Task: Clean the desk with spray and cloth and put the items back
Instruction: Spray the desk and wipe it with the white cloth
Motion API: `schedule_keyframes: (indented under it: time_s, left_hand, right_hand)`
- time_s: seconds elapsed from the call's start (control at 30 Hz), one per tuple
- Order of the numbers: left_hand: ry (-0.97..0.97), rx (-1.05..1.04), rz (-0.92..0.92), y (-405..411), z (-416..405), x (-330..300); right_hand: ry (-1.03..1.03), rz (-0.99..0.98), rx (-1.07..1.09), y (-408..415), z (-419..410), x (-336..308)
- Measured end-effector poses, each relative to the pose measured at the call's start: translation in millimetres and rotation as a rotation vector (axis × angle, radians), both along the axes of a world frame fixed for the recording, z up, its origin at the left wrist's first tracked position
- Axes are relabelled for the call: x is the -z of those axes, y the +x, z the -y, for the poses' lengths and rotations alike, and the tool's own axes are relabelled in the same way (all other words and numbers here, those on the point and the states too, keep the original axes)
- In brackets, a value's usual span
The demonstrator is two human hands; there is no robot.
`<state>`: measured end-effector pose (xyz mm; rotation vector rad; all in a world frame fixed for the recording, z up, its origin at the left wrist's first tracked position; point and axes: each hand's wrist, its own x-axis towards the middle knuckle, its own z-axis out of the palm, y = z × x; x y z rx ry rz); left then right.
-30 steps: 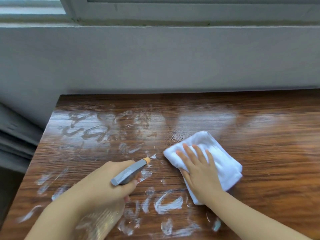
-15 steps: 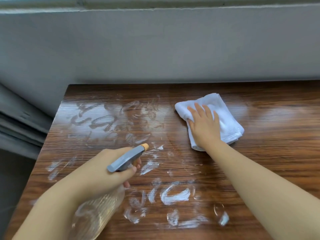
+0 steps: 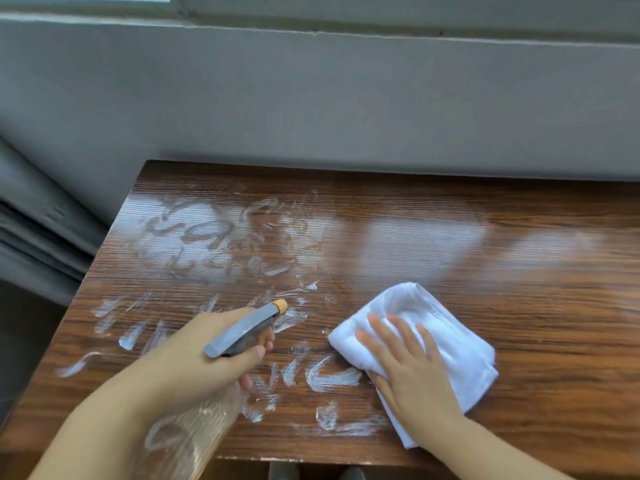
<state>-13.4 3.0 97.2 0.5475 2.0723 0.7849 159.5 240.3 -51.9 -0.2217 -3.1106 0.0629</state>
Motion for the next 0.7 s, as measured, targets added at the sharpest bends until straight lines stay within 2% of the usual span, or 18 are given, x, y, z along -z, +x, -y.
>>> schedule_keyframes:
  time_s: [0.13,0.43,0.57,0.7]
  left_hand:
    - [-0.005,0.017,0.006,-6.4,2.1,0.5]
    - [-0.024,0.070,-0.032,-21.2,5.3,-5.0]
    - [-0.009,0.090,-0.040,-18.2,8.4,-5.0]
    - [-0.016,0.129,-0.057,-10.4,14.4,-1.5]
  right_hand:
    - [-0.006,0.029,0.040,-27.8,-1.4,-2.6]
    - [-0.055,0.076,0.269,-153.8,-51.2,-8.1]
    - [-0.045,0.034,0.308,-158.3,-64.1,-5.1]
    - [-0.055,0.034,0.338,-122.0,-66.6,-6.6]
